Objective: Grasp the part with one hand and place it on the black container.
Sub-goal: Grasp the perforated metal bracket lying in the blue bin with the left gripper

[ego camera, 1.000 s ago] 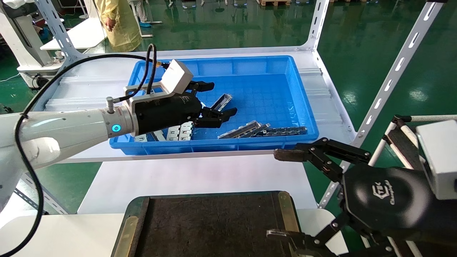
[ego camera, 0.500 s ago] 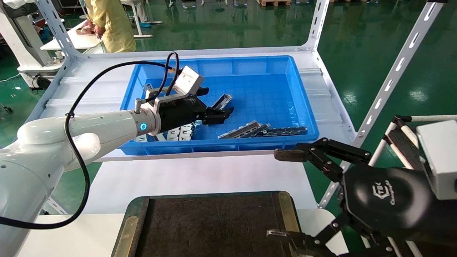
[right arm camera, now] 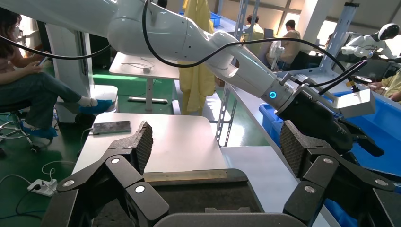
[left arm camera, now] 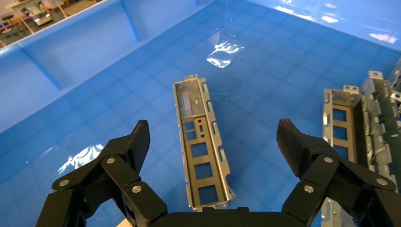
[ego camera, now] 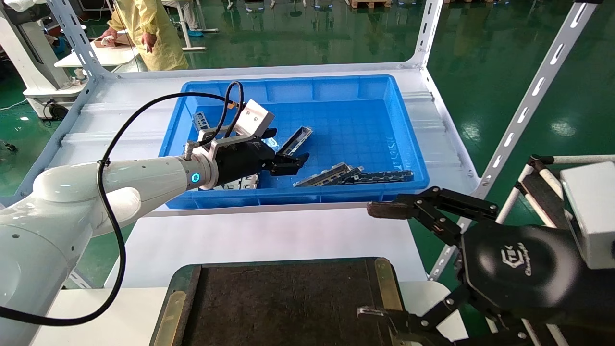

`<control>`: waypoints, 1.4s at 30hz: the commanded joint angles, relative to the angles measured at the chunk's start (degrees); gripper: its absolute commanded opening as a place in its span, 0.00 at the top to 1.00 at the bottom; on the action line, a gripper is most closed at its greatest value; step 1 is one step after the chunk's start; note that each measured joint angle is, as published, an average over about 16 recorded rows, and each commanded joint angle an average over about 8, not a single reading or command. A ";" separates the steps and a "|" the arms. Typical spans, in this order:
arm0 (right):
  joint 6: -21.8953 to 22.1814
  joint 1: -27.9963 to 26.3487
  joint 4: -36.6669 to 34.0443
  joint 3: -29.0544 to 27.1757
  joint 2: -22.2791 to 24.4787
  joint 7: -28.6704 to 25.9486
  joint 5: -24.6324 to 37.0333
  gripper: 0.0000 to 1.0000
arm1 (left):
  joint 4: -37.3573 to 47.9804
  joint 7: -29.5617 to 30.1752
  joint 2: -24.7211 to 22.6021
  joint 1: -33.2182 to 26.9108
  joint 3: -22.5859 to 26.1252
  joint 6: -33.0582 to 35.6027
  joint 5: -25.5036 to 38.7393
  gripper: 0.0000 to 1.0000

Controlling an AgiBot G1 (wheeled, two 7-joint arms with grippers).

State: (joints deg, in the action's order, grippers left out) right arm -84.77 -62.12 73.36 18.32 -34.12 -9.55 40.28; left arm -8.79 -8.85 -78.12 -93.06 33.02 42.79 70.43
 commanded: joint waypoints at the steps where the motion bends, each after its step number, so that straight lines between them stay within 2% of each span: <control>1: 0.00 0.00 0.00 0.00 0.00 0.00 0.00 1.00 | -0.23 0.63 0.02 0.13 0.58 -0.53 -0.16 1.00; 22: 0.02 -0.01 0.00 0.04 0.02 0.02 -0.03 1.00 | 0.38 1.89 0.31 1.01 3.81 -3.04 -3.25 1.00; 42: 0.03 -0.02 0.00 0.08 0.03 0.04 -0.06 1.00 | 0.03 0.31 0.54 -0.20 4.93 -4.53 -6.72 1.00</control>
State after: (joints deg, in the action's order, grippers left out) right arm -84.74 -62.14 73.36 18.41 -34.09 -9.51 40.23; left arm -8.78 -8.48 -77.47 -93.32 37.95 38.66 63.75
